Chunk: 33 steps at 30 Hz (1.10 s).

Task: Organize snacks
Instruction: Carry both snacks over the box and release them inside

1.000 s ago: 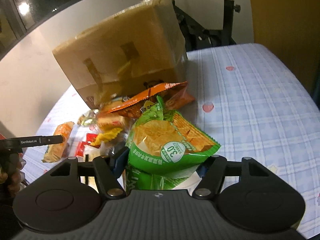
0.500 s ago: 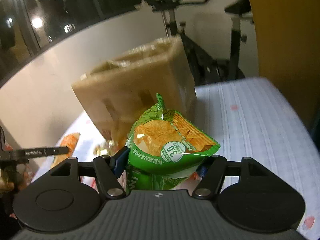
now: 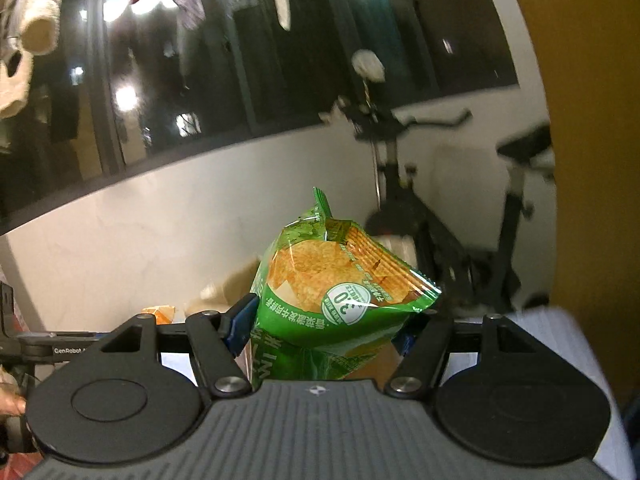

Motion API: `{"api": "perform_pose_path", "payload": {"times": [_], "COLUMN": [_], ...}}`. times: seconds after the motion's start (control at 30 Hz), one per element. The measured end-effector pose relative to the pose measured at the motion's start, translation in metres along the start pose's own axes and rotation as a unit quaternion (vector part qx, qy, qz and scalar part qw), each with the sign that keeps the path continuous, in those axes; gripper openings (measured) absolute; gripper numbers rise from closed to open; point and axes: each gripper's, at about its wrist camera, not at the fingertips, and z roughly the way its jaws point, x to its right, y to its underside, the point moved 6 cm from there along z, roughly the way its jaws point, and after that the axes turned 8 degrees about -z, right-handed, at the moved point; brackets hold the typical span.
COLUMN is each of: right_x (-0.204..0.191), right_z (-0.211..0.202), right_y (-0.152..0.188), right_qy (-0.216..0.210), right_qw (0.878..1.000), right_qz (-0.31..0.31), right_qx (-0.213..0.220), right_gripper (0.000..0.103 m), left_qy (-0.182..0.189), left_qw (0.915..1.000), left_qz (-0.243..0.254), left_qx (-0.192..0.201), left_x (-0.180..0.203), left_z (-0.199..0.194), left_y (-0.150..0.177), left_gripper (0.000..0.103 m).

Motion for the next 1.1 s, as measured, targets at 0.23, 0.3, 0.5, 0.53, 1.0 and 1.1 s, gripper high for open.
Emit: {"api": "perform_pose_path", "payload": {"times": [0.23, 0.3, 0.5, 0.53, 1.0, 1.1], "right_x": [-0.009, -0.011, -0.015, -0.014, 0.003, 0.008], "right_z": [0.039, 0.055, 0.112, 0.123, 0.187, 0.193], "right_y": [-0.047, -0.053, -0.049, -0.046, 0.012, 0.019], "right_qy": [0.002, 0.012, 0.049, 0.052, 0.067, 0.069], "right_qw": [0.998, 0.996, 0.992, 0.992, 0.994, 0.994], "right_qz": [-0.047, -0.069, -0.099, -0.098, -0.065, -0.056], "right_qx": [0.042, 0.054, 0.056, 0.052, -0.050, -0.064], "right_gripper": [0.068, 0.068, 0.068, 0.068, 0.068, 0.069], "left_qy": [0.004, 0.000, -0.034, -0.036, -0.040, -0.042], "left_qw": [0.9989, 0.9986, 0.9965, 0.9964, 0.9957, 0.9957], "left_qz": [0.024, 0.027, 0.061, 0.065, 0.064, 0.060], "left_qx": [0.039, 0.046, 0.046, 0.041, -0.054, -0.057], "left_x": [0.029, 0.035, 0.048, 0.051, 0.024, 0.018], "left_z": [0.025, 0.042, 0.098, 0.109, 0.165, 0.167], "left_y": [-0.047, -0.057, -0.075, -0.076, -0.038, -0.039], "left_gripper": [0.042, 0.042, 0.042, 0.042, 0.043, 0.050]}}
